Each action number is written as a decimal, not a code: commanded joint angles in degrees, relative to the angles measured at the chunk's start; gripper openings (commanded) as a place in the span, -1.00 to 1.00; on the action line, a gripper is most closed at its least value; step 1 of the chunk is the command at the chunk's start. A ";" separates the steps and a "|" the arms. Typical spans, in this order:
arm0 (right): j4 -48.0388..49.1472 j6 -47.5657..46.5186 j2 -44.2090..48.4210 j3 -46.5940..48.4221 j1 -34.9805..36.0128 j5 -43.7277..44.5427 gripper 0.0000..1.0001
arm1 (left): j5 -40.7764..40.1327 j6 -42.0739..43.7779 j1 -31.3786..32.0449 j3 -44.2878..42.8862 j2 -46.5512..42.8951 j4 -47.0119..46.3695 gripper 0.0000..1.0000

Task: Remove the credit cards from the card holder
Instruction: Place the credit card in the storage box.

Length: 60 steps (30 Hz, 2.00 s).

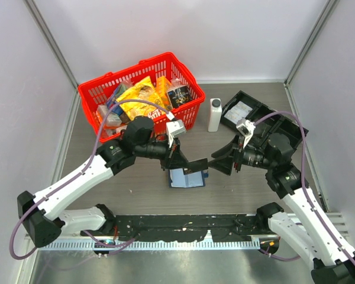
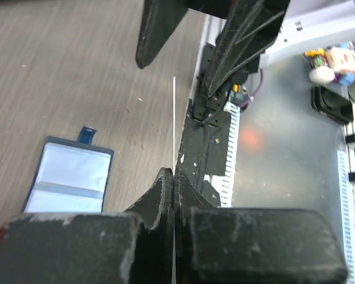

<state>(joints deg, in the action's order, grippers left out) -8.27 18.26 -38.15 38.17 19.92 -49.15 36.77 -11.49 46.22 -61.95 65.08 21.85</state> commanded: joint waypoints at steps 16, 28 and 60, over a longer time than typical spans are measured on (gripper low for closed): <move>5.47 0.11 -5.97 2.87 1.70 -11.68 -0.98 | 10.17 7.79 -0.07 -8.18 6.38 4.08 -1.00; -10.34 -6.82 -12.73 11.73 -0.49 13.24 -0.99 | -34.27 4.28 -3.06 -1.69 -7.67 -0.38 0.87; -4.47 -2.44 -53.34 28.79 -35.30 27.01 -0.98 | -68.77 7.00 -5.35 14.32 -23.51 -15.25 0.99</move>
<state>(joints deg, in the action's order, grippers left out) -16.08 17.21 -89.41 62.72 -13.67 -14.63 -31.46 -5.43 41.10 -47.90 42.09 10.46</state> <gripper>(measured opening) 0.031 0.994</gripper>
